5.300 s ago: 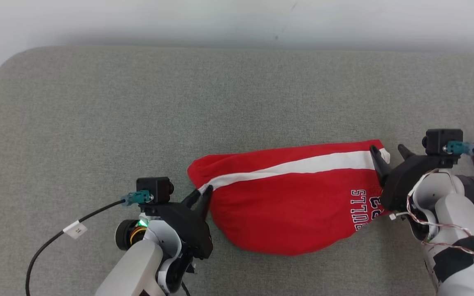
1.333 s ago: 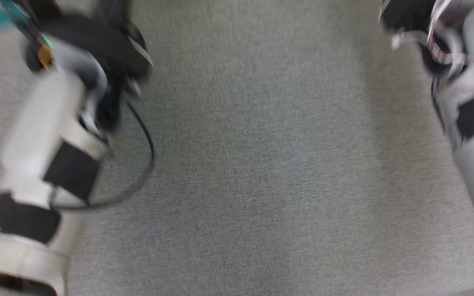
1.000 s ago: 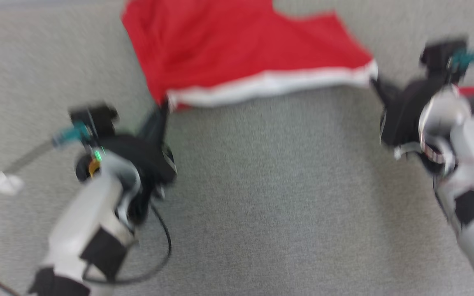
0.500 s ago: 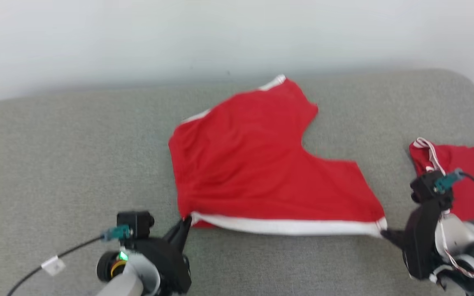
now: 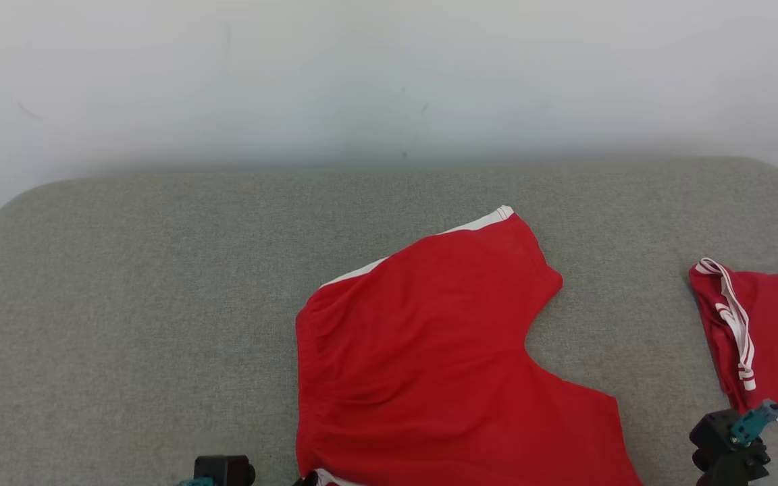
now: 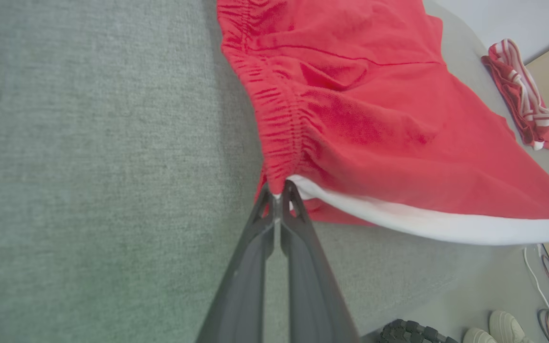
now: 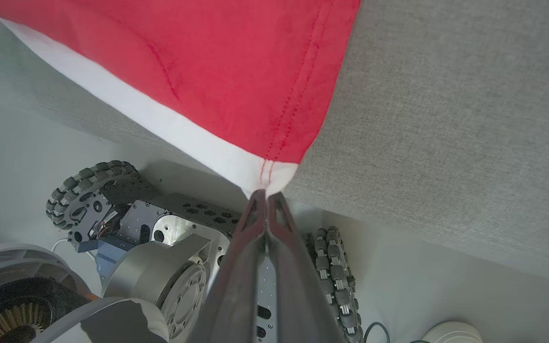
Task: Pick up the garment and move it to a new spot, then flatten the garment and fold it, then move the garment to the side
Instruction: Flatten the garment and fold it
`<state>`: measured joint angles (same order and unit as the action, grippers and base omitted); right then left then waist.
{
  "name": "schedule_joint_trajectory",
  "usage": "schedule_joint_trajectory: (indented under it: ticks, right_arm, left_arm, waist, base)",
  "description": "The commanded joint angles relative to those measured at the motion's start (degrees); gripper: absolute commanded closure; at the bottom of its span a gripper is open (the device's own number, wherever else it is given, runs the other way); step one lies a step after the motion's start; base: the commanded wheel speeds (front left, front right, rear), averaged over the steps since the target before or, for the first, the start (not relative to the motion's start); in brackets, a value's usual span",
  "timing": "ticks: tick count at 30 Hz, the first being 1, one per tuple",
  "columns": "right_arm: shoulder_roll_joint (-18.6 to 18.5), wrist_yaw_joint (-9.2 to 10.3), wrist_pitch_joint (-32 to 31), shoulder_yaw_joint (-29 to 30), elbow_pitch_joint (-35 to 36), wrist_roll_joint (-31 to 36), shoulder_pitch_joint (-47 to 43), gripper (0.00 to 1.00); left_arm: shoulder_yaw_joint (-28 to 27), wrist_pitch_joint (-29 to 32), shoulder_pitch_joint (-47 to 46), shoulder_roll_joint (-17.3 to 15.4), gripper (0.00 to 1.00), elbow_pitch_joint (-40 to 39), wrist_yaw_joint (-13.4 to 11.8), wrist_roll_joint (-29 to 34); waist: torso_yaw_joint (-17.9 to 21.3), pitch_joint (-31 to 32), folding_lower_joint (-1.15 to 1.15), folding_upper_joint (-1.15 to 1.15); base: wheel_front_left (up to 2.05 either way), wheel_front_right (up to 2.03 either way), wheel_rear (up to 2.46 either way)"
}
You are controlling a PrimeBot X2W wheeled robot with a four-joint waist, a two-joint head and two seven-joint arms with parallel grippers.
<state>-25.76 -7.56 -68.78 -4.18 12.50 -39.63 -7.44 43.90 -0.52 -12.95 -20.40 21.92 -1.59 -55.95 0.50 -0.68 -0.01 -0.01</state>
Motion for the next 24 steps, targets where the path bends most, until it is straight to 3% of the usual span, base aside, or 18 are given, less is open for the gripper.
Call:
schedule_joint_trajectory:
  ticks: [1, 5, 10, 24]
  right_arm:
    - [1.14, 0.14, -1.43, 1.68, 1.95, 0.39, -1.35, 1.00]
    - [3.75, 0.14, -0.96, 5.67, 6.86, 3.93, 0.13, 1.00]
    - [3.95, 0.14, 3.24, 4.57, 5.67, 6.32, 7.59, 1.00]
    - [-2.16, 0.14, 21.09, -4.76, -12.06, 11.89, 31.57, 1.00]
  left_arm:
    - [0.11, 0.61, 1.78, -0.63, 1.00, -1.84, -0.84, -0.46]
    - [-0.86, 1.14, 3.59, -1.31, 1.00, -7.99, -2.84, -1.98]
    - [-2.28, 1.50, 0.76, -0.41, 1.00, -10.56, -3.38, -2.60]
    - [-3.52, 1.71, -14.22, 5.98, 1.00, -5.27, -5.61, 0.20]
  waist:
    - [-0.47, -0.20, 0.01, 0.01]
    - [-1.36, -1.19, 0.01, 0.01]
    - [-2.42, -2.68, 0.01, 0.01]
    - [-6.68, -9.97, 0.01, 0.01]
  base:
    - [0.00, 0.00, 0.00]
    - [0.00, 0.00, 0.00]
    - [0.00, 0.00, 0.00]
    - [0.00, 0.00, 0.00]
